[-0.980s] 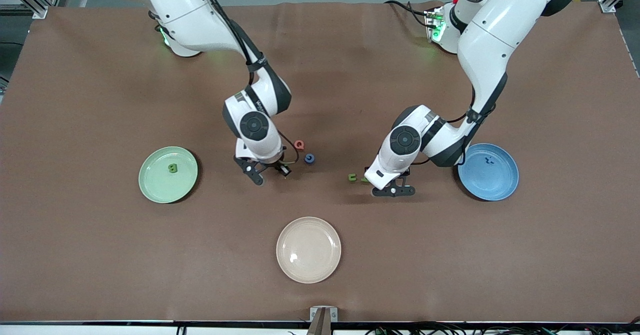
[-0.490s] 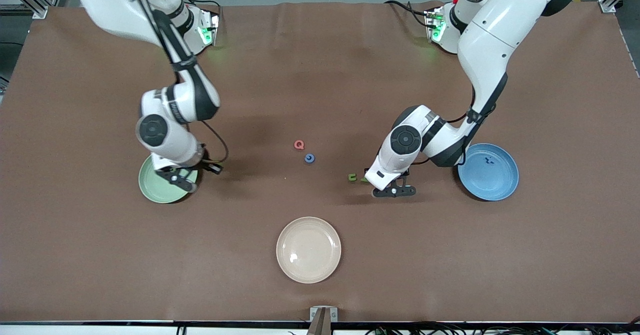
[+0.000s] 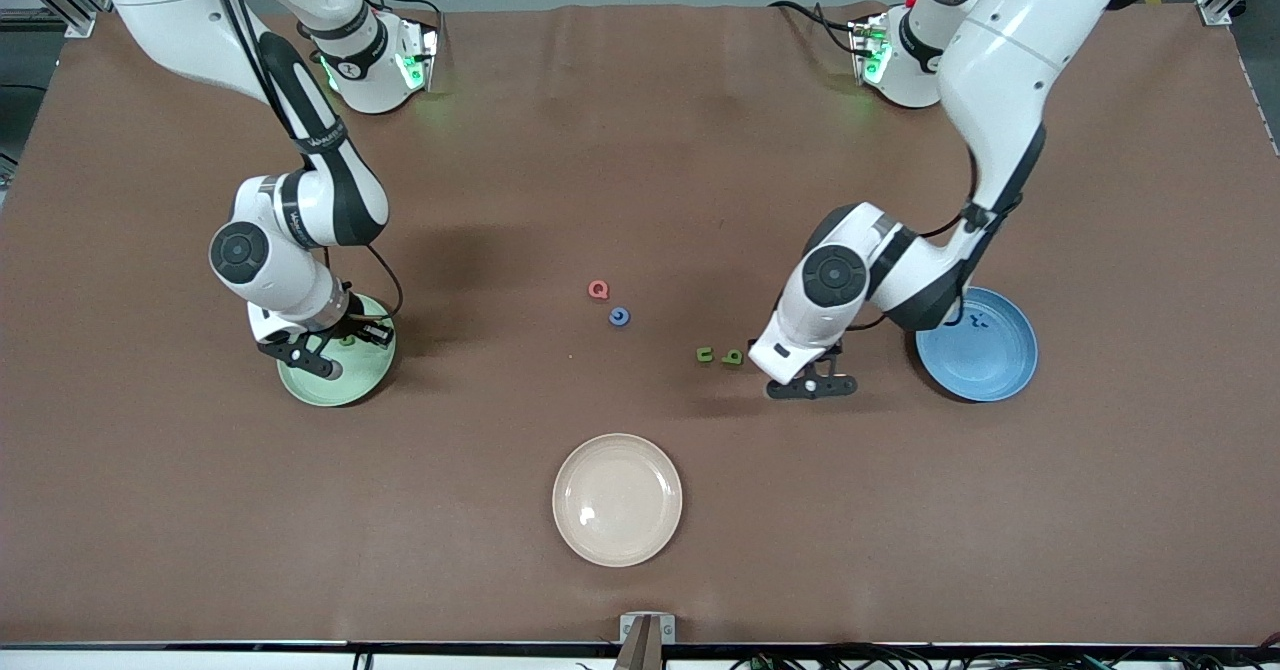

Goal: Sort upper and lower case letters into plates
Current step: 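Place the N on the green plate while the left gripper carries the m, then release the m into the blue plate while the right gripper returns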

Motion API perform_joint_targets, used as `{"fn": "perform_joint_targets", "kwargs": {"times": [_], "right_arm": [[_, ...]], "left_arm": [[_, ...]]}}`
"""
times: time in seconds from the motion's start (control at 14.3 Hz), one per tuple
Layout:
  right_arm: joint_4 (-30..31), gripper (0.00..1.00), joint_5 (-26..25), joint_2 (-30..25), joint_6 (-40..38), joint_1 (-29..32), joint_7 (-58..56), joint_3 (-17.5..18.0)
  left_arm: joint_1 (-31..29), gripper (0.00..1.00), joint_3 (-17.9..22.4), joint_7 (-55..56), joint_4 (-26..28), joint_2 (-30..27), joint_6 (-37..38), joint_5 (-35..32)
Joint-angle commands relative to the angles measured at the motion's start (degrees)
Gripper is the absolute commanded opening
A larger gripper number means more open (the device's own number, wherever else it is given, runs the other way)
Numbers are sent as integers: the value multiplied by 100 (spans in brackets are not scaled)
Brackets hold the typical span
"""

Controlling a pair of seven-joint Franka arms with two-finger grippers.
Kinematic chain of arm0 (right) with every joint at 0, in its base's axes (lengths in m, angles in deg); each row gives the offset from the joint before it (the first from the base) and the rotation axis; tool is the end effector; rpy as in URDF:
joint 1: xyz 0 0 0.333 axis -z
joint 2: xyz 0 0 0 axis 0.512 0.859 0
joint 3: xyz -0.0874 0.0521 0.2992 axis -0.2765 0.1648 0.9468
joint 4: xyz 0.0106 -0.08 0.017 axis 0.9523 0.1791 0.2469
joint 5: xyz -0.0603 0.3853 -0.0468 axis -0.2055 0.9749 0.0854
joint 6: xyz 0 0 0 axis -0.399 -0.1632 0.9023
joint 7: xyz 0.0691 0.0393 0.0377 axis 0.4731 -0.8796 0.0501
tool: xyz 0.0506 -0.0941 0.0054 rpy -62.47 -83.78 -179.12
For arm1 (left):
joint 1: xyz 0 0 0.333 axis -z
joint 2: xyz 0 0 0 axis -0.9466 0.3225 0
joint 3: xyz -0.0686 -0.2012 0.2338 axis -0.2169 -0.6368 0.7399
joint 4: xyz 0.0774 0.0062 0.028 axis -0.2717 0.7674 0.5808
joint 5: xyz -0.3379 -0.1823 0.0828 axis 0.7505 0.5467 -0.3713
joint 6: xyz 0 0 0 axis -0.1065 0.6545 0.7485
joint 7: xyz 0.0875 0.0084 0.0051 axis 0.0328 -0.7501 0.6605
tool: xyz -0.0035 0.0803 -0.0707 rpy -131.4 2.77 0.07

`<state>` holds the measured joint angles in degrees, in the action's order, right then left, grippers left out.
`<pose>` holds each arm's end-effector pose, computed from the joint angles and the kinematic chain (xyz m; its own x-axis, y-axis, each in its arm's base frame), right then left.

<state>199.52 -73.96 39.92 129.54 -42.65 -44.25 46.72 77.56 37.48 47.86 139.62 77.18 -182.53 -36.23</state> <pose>0.5458 0.0792 0.2087 0.9292 -0.3690 -0.0177 -0.3694 -0.9290 -0.0222 0.5907 -0.2890 0.2354 0.9999 0.0031 0.0143 0.0039 -0.9985 -0.0552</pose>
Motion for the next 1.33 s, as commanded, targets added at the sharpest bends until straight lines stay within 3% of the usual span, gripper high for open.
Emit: {"fn": "perform_joint_targets", "kwargs": {"times": [0.0,0.07,0.14,0.21,0.28,0.56,0.91,1.26], "right_arm": [[109,9,-46,-67,72,131,-110,74],[83,36,-46,-49,37,148,-119,74],[74,52,-46,-49,28,227,-232,74],[48,80,-37,-41,28,306,-407,74],[21,100,-37,-32,19,359,-461,83],[-32,100,33,-49,-138,228,-121,136],[-400,100,33,55,-183,-1053,2522,329],[-1138,100,24,749,-192,-2065,4291,329]], "left_arm": [[-767,17,-362,-629,669,-641,129,-75],[-1170,17,-616,-840,827,-712,129,-75],[-1557,17,-862,-1008,941,-739,129,-84],[-1987,17,-1117,-1262,1056,-800,129,-84],[-2322,17,-1285,-1543,1170,-870,129,-84],[-3062,16,-1436,-2108,1794,-1117,-194,-206],[-4019,16,-1436,-3221,2260,-1082,-872,-418],[-4689,16,-1409,-4305,2244,-793,-1206,-426]]}}
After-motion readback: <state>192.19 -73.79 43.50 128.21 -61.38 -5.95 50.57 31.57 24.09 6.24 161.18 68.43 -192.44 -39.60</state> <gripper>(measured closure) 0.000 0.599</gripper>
